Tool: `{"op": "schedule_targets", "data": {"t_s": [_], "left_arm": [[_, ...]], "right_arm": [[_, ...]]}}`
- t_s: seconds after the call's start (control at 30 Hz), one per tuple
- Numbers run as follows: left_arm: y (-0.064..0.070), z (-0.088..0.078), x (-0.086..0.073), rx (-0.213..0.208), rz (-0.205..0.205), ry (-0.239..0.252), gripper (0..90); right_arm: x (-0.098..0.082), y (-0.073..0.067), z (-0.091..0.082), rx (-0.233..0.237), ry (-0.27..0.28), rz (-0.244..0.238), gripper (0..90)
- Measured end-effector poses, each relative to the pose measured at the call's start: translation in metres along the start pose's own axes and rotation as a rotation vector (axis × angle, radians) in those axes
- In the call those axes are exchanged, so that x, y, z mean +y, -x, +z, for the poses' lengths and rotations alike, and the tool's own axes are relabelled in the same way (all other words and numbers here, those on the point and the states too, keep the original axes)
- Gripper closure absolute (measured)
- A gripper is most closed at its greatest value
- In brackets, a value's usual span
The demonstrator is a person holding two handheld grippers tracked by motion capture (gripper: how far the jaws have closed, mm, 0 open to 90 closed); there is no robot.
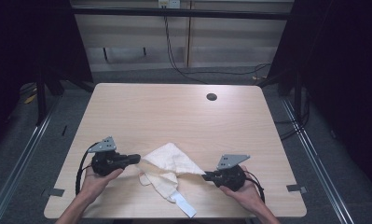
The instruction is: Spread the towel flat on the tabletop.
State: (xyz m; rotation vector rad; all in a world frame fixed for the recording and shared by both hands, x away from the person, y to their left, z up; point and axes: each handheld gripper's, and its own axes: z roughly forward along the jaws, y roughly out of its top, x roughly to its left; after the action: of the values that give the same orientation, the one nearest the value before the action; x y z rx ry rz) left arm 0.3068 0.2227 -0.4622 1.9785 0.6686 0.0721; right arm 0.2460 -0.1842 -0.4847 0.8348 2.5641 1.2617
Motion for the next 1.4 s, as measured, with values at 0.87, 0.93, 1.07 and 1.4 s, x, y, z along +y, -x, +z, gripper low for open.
{"op": "schedule_targets", "data": {"t_s": [0.87, 0.93, 1.07, 1.4], "left_arm": [[0.011, -0.016, 0.028, -0.036, 0.051, 0.055, 88.0], [0.013, -0.017, 0.032, -0.027, 0.052, 0.068, 88.0], [0.021, -0.017, 0.039, -0.035, 0.071, 0.078, 88.0], [0.015, -0.032, 0.064, 0.000, 0.055, 0.156, 88.0]], "right_arm": [[0.059, 0.028, -0.054, 0.082, 0.213, 0.075, 87.7], [0.065, 0.030, -0.059, 0.070, 0.218, 0.076, 87.7], [0.077, 0.032, -0.068, 0.056, 0.239, 0.068, 87.9], [0.094, 0.041, -0.084, 0.040, 0.305, 0.087, 88.0]]}}
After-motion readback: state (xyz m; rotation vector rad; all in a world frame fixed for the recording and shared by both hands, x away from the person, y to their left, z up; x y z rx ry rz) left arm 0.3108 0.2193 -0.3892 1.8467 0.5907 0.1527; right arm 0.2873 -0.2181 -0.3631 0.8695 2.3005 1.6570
